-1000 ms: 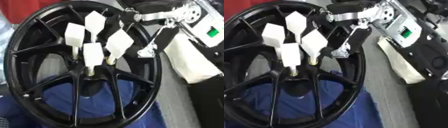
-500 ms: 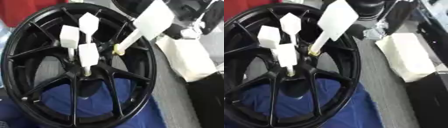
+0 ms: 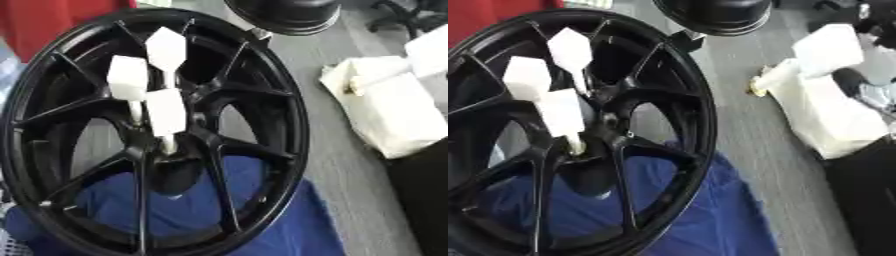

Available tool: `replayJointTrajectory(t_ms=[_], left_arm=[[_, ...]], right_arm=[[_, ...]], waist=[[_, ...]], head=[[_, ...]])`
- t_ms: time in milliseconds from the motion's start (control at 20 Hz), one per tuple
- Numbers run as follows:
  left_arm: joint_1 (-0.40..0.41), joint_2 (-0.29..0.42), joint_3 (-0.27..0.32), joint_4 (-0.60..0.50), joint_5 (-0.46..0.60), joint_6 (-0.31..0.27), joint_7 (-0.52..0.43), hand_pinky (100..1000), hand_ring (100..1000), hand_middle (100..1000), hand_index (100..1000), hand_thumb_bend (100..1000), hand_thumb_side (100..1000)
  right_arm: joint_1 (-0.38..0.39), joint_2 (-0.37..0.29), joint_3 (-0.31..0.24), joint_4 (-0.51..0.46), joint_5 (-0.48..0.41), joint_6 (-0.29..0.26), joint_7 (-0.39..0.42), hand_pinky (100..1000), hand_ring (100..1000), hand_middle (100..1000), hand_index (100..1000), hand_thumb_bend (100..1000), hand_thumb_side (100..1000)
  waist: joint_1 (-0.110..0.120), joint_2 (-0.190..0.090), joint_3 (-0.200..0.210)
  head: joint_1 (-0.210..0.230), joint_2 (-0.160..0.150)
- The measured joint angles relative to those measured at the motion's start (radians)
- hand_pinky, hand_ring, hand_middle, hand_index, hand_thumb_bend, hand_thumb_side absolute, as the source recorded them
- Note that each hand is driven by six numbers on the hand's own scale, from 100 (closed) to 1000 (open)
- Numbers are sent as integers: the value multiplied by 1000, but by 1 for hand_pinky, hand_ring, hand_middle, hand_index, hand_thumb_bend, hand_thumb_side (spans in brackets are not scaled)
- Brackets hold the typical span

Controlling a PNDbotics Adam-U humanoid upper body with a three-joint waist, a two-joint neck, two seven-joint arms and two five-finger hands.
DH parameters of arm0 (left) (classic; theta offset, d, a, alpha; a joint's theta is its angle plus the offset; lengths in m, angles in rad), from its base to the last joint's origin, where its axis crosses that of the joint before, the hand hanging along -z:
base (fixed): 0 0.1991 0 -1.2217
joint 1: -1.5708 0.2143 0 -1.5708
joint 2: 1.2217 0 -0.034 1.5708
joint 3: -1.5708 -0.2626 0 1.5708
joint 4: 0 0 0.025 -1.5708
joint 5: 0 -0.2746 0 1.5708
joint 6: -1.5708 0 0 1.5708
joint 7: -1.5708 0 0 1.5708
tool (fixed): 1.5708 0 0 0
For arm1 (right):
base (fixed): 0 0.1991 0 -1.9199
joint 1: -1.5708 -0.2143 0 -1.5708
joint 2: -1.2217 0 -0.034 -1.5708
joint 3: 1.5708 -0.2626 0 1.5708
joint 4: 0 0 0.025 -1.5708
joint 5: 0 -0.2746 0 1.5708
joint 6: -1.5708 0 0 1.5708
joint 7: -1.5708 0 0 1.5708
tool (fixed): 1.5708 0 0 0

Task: Pull the pin out of the wheel hub.

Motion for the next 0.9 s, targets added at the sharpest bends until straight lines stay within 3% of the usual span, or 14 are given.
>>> replayJointTrajectory(t_ms=[100,150,200,250,450,600,800,900], left_arm=[[0,0,0,0,0,0,3,704,613,546,710,100,602],[0,-1,0,0,0,0,4,705,613,546,710,100,602],[0,-2,1,0,0,0,5,704,613,546,710,100,600],[0,-4,1,0,0,0,5,704,613,546,710,100,602],[0,-8,6,0,0,-1,7,704,614,546,710,100,602],[0,-8,6,0,0,0,8,704,614,546,711,100,602],[0,-8,6,0,0,0,8,703,614,545,710,100,602],[0,-9,6,0,0,1,8,703,613,545,710,100,602]], right_arm=[[48,55,-21,0,89,-7,-21,1000,826,857,890,100,198],[67,80,-28,0,131,-11,-24,1000,855,903,916,100,198],[83,104,-34,0,170,-13,-25,1000,916,970,962,100,100],[96,126,-39,0,205,-14,-24,1000,937,992,975,100,224],[130,188,-57,14,316,-4,-15,1000,966,1000,999,100,299],[140,214,-63,31,375,26,-32,1000,969,1000,1000,100,297],[143,229,-62,31,400,50,-51,1000,920,970,972,100,208],[138,232,-53,20,369,53,-63,1000,846,885,911,100,247]], waist=[[8,0,-5],[11,0,-7],[15,0,-9],[17,0,-10],[21,0,-12],[25,0,-12],[28,0,-12],[28,0,-11]], head=[[7,-2],[11,-5],[14,-8],[17,-9],[22,-9],[25,-9],[25,-9],[25,-8]])
